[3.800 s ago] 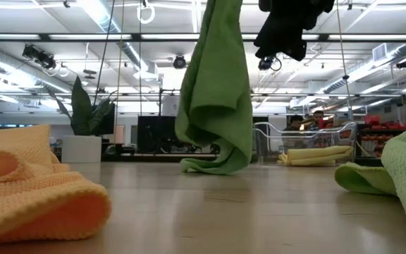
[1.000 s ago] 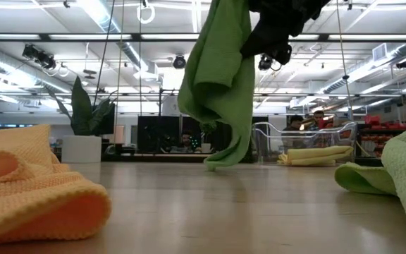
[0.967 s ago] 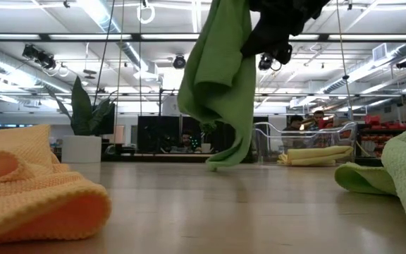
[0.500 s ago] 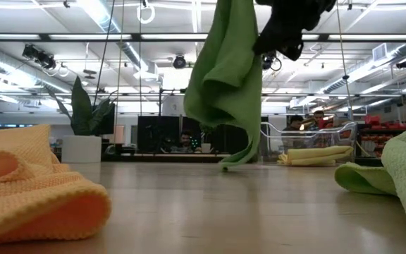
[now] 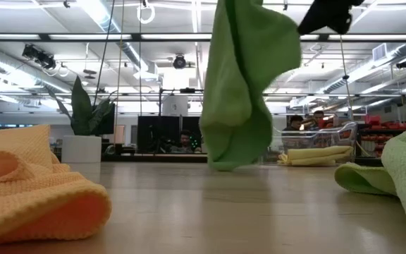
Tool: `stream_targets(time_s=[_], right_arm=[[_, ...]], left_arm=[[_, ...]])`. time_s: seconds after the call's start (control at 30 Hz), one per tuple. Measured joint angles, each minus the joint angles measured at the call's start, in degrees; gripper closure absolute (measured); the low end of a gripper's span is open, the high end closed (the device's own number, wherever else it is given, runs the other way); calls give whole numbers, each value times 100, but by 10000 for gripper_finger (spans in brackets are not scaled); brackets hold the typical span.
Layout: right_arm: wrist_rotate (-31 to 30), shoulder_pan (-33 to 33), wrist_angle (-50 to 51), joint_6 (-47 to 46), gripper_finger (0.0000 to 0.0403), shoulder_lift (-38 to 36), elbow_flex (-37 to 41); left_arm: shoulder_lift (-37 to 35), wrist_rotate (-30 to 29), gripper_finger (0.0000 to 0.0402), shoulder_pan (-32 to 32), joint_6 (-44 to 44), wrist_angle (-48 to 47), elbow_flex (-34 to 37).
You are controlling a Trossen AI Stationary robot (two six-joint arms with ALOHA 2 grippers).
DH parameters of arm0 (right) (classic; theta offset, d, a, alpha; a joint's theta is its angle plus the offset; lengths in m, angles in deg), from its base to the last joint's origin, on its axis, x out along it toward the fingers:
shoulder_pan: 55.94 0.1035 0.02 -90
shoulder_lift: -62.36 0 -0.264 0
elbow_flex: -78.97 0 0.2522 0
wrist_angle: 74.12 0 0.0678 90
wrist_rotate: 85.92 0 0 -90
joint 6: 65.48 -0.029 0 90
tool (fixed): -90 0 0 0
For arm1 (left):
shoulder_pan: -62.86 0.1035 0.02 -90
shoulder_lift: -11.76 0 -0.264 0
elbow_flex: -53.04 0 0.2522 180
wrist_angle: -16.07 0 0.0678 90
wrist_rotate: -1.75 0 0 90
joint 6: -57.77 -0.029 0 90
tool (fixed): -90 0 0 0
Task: Fold microfiber towels
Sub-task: Fold the green towel
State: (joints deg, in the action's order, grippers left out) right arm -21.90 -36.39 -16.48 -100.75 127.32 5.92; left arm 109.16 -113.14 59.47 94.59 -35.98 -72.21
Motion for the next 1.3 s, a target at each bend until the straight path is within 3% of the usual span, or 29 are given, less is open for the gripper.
stream_targets(time_s=[0.17,0.37,0.7,0.9,1.03,1.2,1.3], right_arm=[[-616,-2,571,-368,402,-809,0],[-858,-2,1336,-702,402,-1331,-2],[-804,15,1788,-528,403,-1247,-391],[-772,7,1851,-493,401,-1116,-769],[-635,-192,1235,-353,384,-1000,-393],[273,-550,-537,300,354,-675,94],[433,-649,-1136,518,335,-350,229]], left_arm=[[0,-129,395,-139,-59,-55,0],[0,-816,395,-391,-7,-512,0],[0,-1674,395,-656,959,-1907,0],[0,-1814,395,-779,1233,-1889,0],[0,-1814,395,-770,1205,-1702,0],[0,-1516,395,-770,926,-1154,0],[0,-1287,395,-761,691,-692,0]])
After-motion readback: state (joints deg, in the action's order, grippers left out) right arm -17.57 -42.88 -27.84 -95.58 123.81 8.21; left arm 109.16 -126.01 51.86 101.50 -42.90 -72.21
